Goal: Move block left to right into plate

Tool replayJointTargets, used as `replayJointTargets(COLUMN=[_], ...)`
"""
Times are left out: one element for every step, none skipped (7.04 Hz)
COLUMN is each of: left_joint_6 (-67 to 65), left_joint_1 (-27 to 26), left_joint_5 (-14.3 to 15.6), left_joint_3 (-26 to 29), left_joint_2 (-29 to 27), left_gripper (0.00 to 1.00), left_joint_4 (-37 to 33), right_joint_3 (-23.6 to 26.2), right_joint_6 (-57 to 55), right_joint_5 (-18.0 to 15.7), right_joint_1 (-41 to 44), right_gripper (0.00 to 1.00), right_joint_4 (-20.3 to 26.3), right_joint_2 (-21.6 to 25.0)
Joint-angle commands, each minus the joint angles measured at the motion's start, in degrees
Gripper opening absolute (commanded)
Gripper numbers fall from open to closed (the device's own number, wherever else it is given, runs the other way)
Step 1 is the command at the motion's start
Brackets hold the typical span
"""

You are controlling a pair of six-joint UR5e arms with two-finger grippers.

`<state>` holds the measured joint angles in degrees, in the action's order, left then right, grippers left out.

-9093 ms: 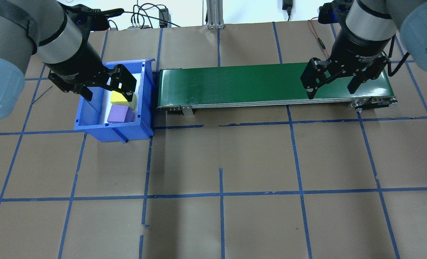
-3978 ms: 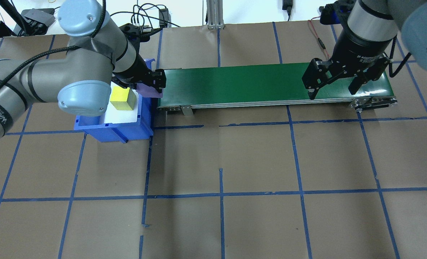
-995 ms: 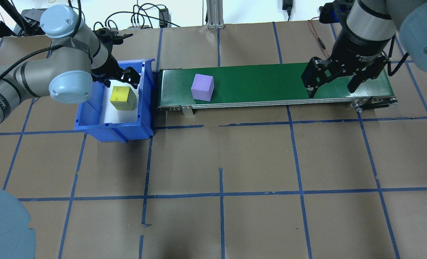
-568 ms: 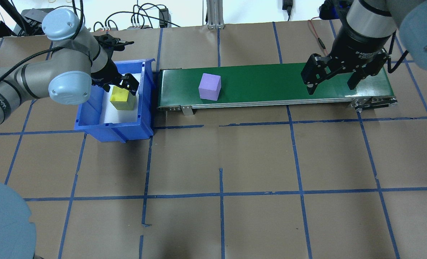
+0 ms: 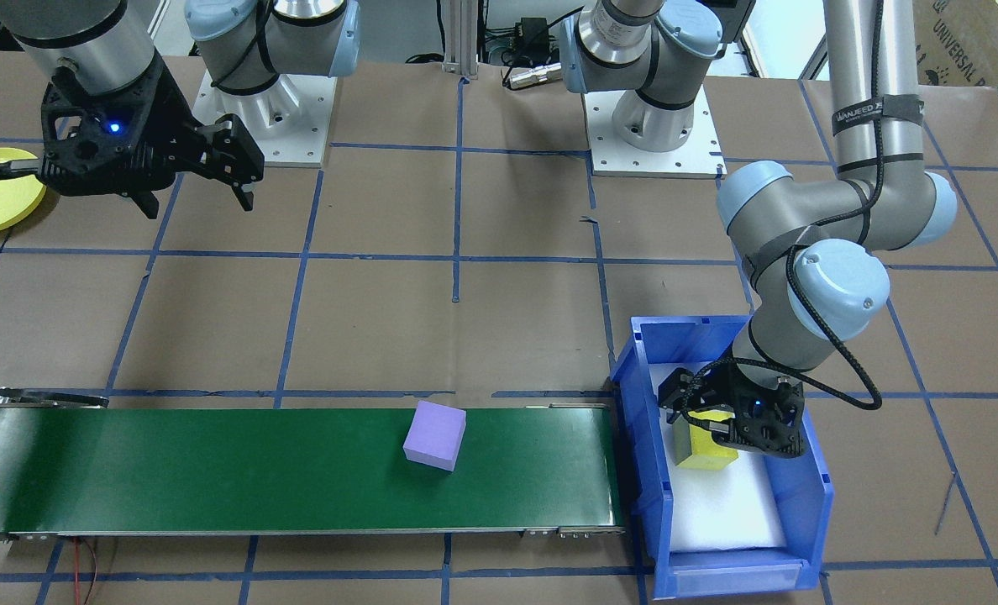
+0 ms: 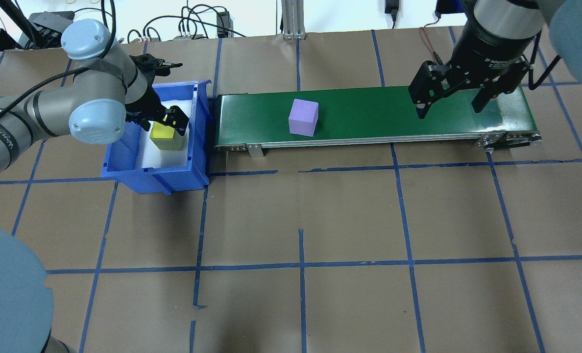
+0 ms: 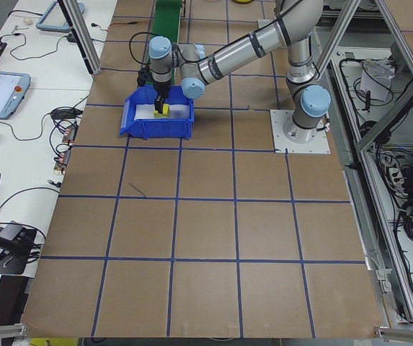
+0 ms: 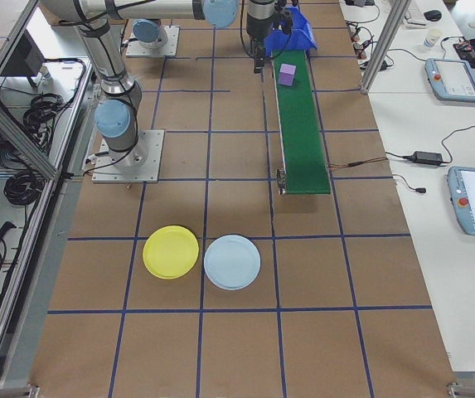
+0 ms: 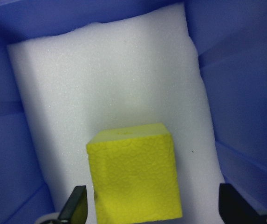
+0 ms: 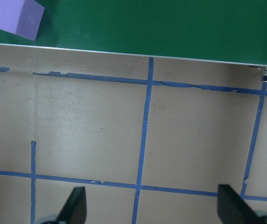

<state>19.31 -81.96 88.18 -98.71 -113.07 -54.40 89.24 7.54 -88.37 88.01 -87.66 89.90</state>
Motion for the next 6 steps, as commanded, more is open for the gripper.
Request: replayJointTargets(left_joint_6=[0.02, 0.02, 0.02, 0.02, 0.02, -0.06], left_joint_1=[0.56, 0.83, 0.92, 1.01, 1.10, 1.10], left_joint_5=[-0.02, -0.11, -0.11, -0.11, -0.02, -0.02], left_joint_3=[0.09, 0.09, 0.09, 0.09, 0.09, 0.09], left_joint_2=[-0.39, -0.66, -1.18, -1.45, -1.54, -1.62], left_gripper=[1.00, 1.00, 1.00, 0.98, 0.97, 0.70], left_joint_4=[0.00, 0.00, 0.09, 0.09, 0.09, 0.09], right_joint_3=[-0.12, 0.05, -0.64, -0.82, -1.26, -1.26], right_joint_6=[0.02, -0.07, -0.07, -0.07, -0.42, -3.90], right_joint_5=[-1.28, -1.54, -1.37, -1.46, -1.02, -0.76], right_joint_1=[-0.82, -1.26, -1.44, -1.70, -1.96, -2.31], right_gripper=[1.00, 1.00, 1.00, 1.00, 1.00, 1.00], right_joint_4=[-0.49, -0.58, -0.50, -0.41, -0.58, -0.76], right_joint_2=[-2.01, -2.01, -2.10, -2.27, -2.62, -2.89])
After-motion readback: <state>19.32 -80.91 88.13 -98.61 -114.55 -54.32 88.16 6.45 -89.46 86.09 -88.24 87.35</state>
